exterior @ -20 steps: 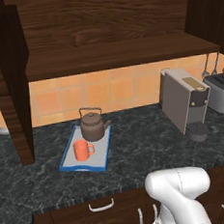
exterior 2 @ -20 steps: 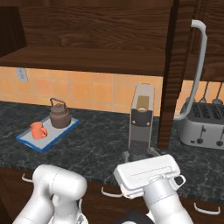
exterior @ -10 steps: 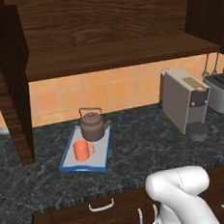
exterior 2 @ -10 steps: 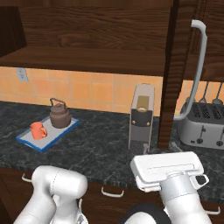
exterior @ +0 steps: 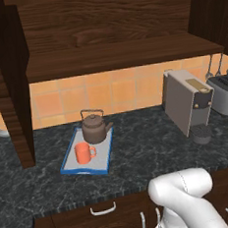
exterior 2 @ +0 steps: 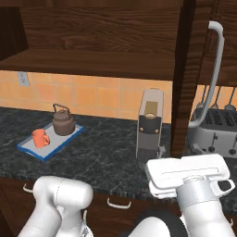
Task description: Pick the kettle from the counter and place it on the tray. Then pick the mug from the cabinet and place it on the tray. Then close the cabinet doors.
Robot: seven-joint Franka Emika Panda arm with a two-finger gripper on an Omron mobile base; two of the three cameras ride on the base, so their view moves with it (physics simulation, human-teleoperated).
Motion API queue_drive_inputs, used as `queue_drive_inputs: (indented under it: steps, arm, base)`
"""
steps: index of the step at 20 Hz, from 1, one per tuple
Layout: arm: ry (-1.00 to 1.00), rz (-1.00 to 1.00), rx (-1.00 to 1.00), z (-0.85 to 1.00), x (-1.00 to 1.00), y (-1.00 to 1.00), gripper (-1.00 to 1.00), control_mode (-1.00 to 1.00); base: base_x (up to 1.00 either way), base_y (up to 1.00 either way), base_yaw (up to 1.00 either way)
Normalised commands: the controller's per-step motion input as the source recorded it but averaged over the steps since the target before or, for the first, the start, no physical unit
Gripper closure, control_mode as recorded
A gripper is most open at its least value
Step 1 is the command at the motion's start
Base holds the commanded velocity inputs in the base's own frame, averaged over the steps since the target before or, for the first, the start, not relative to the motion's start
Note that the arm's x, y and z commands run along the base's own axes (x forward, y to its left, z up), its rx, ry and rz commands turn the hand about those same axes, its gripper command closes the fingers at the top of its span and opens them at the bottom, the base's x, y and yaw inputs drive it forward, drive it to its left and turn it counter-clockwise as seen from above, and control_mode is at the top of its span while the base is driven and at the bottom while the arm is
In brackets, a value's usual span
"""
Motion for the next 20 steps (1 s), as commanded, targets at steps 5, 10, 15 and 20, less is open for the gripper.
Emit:
queue_drive_inputs:
  steps: [5,10,15,20]
  arm:
    - [-0.2,0.14,-0.26,0.0,-0.07,0.0,-1.0,-1.0]
    - [-0.32,0.2,-0.36,0.18,0.0,0.05,-1.0,-1.0]
    - [-0.2,0.18,-0.44,0.08,0.04,0.36,-1.0,-1.0]
    - [-0.08,0.12,-0.41,0.0,0.28,0.67,-1.0,-1.0]
  base:
    - [0.0,0.0,0.0]
    - [0.0,0.0,0.0]
    - [0.0,0.0,0.0]
    - [0.0,0.0,0.0]
